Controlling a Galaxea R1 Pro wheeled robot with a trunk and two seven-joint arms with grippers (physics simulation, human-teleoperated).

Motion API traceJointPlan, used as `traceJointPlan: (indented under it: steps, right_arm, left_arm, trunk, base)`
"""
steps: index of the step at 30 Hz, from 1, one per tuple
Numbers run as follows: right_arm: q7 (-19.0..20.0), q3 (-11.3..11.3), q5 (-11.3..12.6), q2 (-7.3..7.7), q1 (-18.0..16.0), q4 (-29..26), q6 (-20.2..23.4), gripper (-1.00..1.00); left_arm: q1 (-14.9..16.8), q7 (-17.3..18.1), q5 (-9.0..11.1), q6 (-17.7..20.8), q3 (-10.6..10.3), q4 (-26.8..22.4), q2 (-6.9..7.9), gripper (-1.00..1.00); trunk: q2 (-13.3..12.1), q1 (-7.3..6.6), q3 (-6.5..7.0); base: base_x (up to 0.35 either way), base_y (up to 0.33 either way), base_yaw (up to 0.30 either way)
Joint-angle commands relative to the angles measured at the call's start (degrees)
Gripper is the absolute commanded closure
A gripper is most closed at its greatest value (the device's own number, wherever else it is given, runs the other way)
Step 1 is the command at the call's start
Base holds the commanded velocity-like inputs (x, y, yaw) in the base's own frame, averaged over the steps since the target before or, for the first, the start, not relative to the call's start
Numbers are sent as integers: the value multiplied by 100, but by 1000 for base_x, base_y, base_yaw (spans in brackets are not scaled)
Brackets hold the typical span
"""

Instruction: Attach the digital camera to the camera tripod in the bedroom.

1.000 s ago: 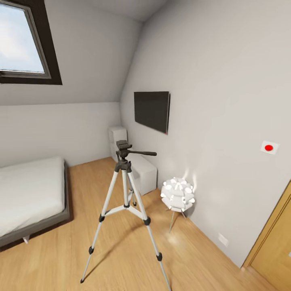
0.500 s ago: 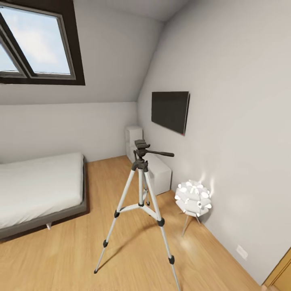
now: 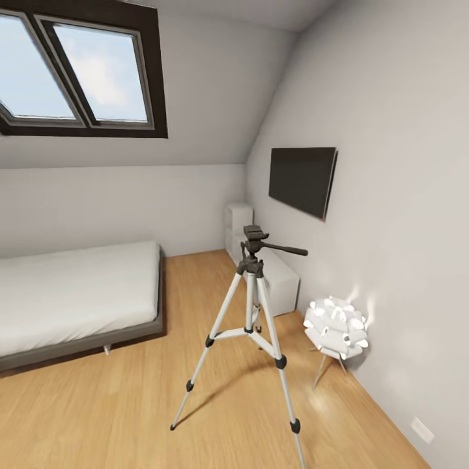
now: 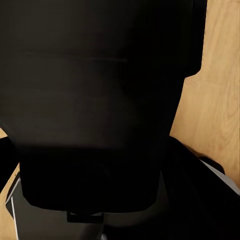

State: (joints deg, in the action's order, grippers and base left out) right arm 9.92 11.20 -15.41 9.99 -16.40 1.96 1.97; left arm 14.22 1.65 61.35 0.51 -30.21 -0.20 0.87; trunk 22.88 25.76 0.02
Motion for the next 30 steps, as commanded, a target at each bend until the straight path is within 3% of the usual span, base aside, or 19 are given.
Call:
traceJointPlan:
  steps: [1, 10, 30]
  right_arm:
    - [16, 49, -50, 3, -4, 6, 12, -100]
    - [18, 49, -50, 10, -4, 6, -8, -100]
    - [19, 49, -50, 49, -4, 6, -17, -100]
  left_arm:
    - [2, 20, 48, 7, -47, 2, -17, 100]
    - [2, 26, 37, 22, -52, 2, -60, 100]
    - [2, 28, 34, 24, -55, 2, -61, 100]
  trunk:
    - [4, 2, -2]
    - [4, 2, -2]
    - [4, 2, -2]
  base:
    - [0, 0, 91]
    - [43, -28, 30]
    - [219, -170, 1]
